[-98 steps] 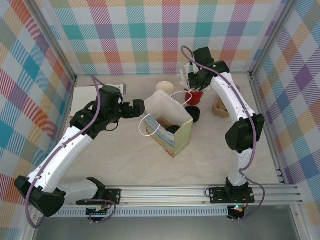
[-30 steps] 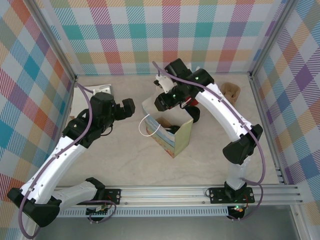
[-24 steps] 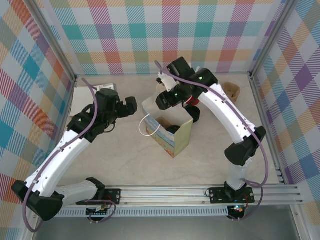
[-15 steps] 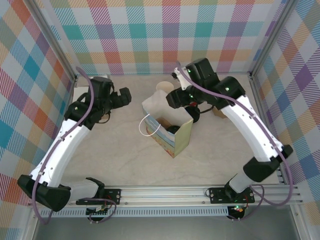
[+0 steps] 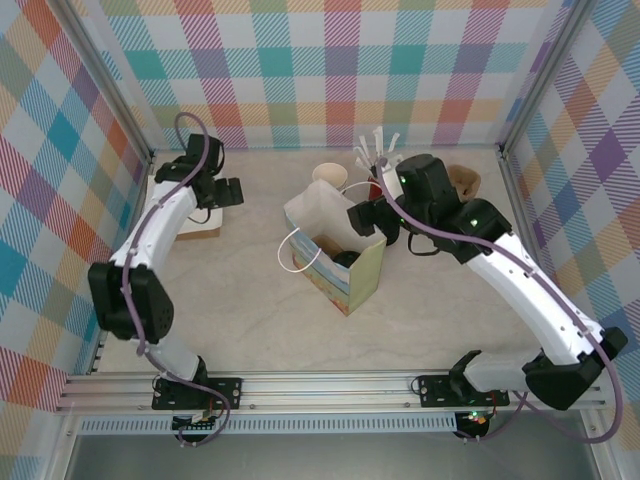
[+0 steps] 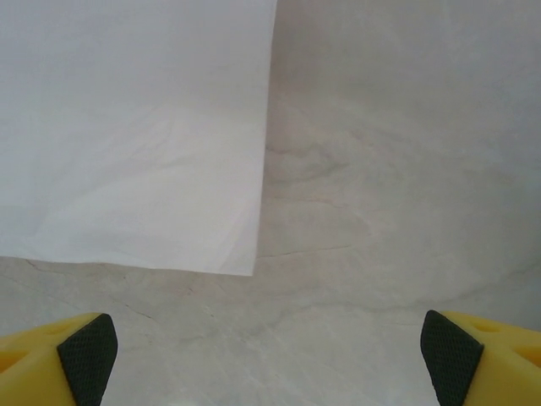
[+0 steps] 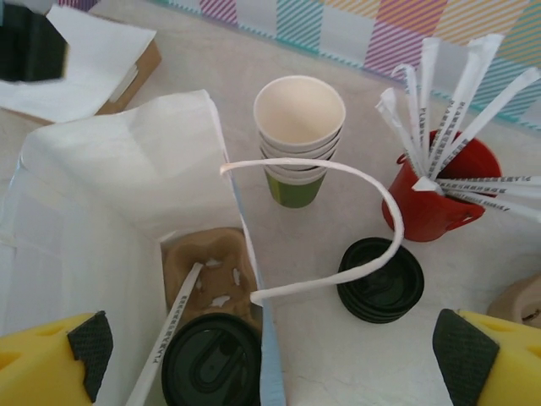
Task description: Pack the takeout coffee
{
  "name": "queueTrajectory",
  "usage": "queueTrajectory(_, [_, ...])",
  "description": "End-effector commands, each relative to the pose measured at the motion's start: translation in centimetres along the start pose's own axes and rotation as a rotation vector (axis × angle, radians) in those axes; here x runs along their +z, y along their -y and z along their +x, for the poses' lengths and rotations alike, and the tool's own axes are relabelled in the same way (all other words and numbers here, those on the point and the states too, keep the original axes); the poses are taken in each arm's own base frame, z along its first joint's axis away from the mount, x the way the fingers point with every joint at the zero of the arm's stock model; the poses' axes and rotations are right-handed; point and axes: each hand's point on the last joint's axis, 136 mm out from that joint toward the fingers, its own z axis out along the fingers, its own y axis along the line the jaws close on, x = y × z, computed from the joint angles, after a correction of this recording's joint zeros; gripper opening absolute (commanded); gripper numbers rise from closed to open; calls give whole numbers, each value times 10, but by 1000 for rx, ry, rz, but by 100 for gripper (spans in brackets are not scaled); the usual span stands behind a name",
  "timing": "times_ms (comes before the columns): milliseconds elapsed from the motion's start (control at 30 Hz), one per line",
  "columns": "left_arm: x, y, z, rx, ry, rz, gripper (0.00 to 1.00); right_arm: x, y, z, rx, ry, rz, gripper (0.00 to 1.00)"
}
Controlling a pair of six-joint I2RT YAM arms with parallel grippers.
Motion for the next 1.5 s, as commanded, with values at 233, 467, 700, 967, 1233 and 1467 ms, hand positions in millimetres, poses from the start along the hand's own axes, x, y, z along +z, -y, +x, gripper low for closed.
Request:
queueTrajectory(233, [75, -16, 5, 126, -155, -190, 89, -13, 28, -11, 22, 109, 94, 100])
queueTrajectory(467, [104, -19, 19, 168, -227, -244, 79, -8, 33, -7, 28, 90, 105, 100])
queueTrajectory(700, [112, -27, 27, 196, -253, -290, 62, -4, 34, -1, 29, 68, 101, 100])
queueTrajectory(967, [108, -27, 29, 200, -249, -279, 31, 2, 31, 3, 45, 43, 84, 100])
queueTrajectory(1233, [96, -28, 21, 199, -227, -277, 8, 0, 30, 0, 43, 49, 83, 100])
queueTrajectory(1467, [63, -28, 6, 180, -167, -248, 3, -2, 32, 0, 31, 50, 86, 100])
